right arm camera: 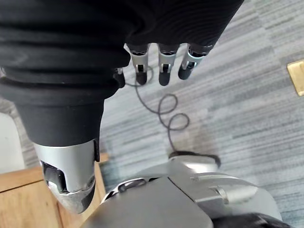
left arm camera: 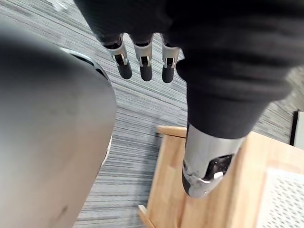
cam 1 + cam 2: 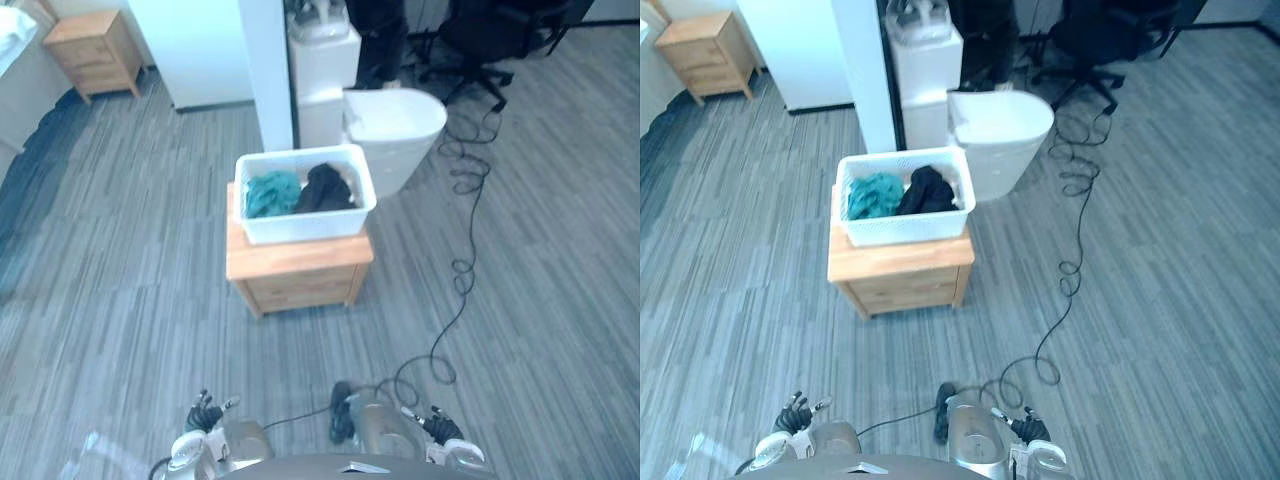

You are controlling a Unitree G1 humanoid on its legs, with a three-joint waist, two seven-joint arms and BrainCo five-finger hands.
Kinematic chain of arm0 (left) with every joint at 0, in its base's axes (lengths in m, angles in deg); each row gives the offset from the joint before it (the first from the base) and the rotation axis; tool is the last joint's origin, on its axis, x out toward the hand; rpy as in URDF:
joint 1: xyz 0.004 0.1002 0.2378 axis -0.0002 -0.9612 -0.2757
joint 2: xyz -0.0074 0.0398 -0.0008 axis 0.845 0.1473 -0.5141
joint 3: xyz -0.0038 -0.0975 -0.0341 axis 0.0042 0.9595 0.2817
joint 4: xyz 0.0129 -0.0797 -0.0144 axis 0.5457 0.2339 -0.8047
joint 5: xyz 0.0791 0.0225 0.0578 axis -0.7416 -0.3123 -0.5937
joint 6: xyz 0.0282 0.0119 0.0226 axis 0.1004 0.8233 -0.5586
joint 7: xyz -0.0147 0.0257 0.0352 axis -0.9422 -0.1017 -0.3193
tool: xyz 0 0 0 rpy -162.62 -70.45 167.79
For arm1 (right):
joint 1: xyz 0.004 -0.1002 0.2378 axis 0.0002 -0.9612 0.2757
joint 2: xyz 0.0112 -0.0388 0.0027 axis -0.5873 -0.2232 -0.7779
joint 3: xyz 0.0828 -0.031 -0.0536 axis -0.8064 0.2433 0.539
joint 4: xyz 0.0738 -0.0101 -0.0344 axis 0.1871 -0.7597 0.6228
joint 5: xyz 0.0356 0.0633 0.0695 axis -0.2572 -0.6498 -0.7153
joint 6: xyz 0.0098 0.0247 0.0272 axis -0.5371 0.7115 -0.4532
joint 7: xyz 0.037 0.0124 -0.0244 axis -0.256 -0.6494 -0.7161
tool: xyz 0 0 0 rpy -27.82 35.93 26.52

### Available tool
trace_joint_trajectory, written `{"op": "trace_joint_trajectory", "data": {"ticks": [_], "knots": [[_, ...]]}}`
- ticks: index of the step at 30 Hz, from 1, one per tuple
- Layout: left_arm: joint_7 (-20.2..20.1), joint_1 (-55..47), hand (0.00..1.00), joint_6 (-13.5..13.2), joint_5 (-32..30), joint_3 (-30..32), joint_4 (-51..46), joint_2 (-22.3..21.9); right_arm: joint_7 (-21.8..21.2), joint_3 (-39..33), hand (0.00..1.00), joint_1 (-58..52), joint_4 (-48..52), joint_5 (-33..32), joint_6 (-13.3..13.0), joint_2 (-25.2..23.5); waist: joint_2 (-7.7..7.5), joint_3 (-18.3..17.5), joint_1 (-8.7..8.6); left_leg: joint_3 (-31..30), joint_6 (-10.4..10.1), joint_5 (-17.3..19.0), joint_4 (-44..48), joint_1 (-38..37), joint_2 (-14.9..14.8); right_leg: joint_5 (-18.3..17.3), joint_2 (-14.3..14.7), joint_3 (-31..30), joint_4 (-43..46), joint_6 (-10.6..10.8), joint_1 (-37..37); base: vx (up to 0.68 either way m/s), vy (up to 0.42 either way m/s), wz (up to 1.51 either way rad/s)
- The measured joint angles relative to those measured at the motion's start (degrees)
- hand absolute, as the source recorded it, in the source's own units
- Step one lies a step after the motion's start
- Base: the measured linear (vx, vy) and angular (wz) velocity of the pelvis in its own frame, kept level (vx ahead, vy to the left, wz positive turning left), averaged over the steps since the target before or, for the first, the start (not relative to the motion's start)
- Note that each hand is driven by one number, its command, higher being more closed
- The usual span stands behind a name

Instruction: Pick up the laundry basket with both hands and put the clothes into the washing machine.

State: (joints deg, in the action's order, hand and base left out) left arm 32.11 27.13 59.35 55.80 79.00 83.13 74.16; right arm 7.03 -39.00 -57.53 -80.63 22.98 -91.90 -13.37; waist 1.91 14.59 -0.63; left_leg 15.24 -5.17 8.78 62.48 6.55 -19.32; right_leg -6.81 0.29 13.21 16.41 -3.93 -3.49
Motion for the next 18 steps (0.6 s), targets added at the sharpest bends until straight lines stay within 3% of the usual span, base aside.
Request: {"op": "trace_joint_trajectory", "data": {"ticks": [2,5,6,8,9,10,11,12,14,15,18], "knots": [[0.0,-0.01,0.0,-0.29,0.09,0.06,-0.46,-0.12,0.02,-0.69,0.0,-0.19,-0.73,0.0,0.13,0.08,0.1,-0.07,0.17,2.65,-0.11,1.22,-7.1,3.29,0.79,-0.24,0.12,-0.63,-3.35,0.48,3.56,0.44,-0.135,-0.15],[0.1,0.03,0.0,-0.48,1.19,0.46,-0.58,-0.44,0.0,-1.01,0.0,-0.03,-0.7,0.0,0.69,0.12,0.13,-0.11,0.97,3.11,-0.91,0.76,-33.47,4.87,6.04,-0.07,0.07,-2.46,-7.81,1.07,7.37,0.38,-0.022,-0.31],[0.15,0.04,0.0,-0.47,1.21,0.55,-0.53,-0.6,0.0,-1.26,0.0,0.25,-0.71,0.0,0.64,0.19,0.18,-0.16,1.24,1.22,-1.19,-1.24,-45.15,3.75,8.62,-0.48,0.09,-3.77,-8.3,1.74,7.94,0.37,0.062,-0.45],[0.12,0.04,0.0,-0.39,1.23,0.51,-0.17,-0.71,-0.05,-2.22,0.0,0.21,-0.73,0.01,0.55,0.18,0.57,-0.63,1.89,-1.8,-0.83,-5.27,-54.75,2.79,10.92,-1.52,0.26,-6.26,-8.78,3.33,8.79,0.37,0.15,-0.68],[0.06,0.04,0.0,-0.39,1.21,0.58,0.65,-0.83,-0.05,-2.34,0.0,-0.37,-0.64,-0.02,0.49,0.27,1.04,-1.09,1.85,-2.6,1.75,-6.89,-54.63,2.25,11.69,-3.19,0.25,-7.59,-8.0,4.8,9.61,0.38,0.217,-0.68],[0.0,0.05,0.0,-0.36,1.21,0.87,1.1,-0.83,-0.04,-2.71,0.0,-0.7,-0.68,-0.04,0.49,0.19,1.09,-1.39,1.83,-3.0,2.91,-9.05,-54.4,1.85,12.14,-4.39,0.03,-8.23,-6.9,5.38,9.62,0.37,0.263,-0.57],[-0.36,0.35,0.0,-0.35,1.23,1.5,1.74,-0.38,-0.01,-2.96,0.0,-1.01,-0.75,-0.24,0.59,-0.29,-0.06,-2.2,1.74,-2.29,4.0,-10.54,-52.75,1.28,13.56,-7.25,-1.96,-9.65,-3.73,6.73,9.56,0.44,0.313,-0.39],[-0.72,0.37,0.0,-0.31,1.22,1.35,2.14,0.6,-0.12,-2.91,0.0,-1.34,-0.77,-1.01,0.52,-1.36,-1.88,-2.73,1.17,-0.84,4.77,-8.34,-52.65,0.07,15.23,-8.7,-4.31,-9.9,0.11,8.91,8.54,0.43,0.307,-0.35],[-1.3,0.36,0.0,-0.28,1.17,0.01,2.41,1.45,-0.06,-3.2,0.0,-1.29,-0.7,-1.39,0.39,-2.03,-3.05,-3.15,1.36,1.21,5.66,-6.75,-53.59,-2.32,16.67,-9.01,-6.57,-11.08,9.78,9.87,4.11,0.34,0.256,-0.45],[-1.36,0.37,0.0,-0.15,1.1,-1.01,2.96,2.29,-0.08,-3.17,0.0,-1.03,-0.69,-2.38,-0.02,-2.07,-3.21,-3.19,1.2,2.32,6.24,-6.36,-55.07,-4.51,17.4,-9.24,-7.76,-10.67,14.99,10.99,1.51,0.27,0.209,-0.48],[-1.43,0.42,0.0,0.15,1.06,-3.18,4.38,3.69,-0.12,-2.75,0.0,-0.33,-0.63,-2.37,-0.39,-1.75,-2.17,-2.92,0.05,2.63,6.24,-6.12,-58.62,-8.43,17.07,-11.35,-8.7,-7.4,14.11,10.09,-0.77,0.18,0.107,-0.13]]}}
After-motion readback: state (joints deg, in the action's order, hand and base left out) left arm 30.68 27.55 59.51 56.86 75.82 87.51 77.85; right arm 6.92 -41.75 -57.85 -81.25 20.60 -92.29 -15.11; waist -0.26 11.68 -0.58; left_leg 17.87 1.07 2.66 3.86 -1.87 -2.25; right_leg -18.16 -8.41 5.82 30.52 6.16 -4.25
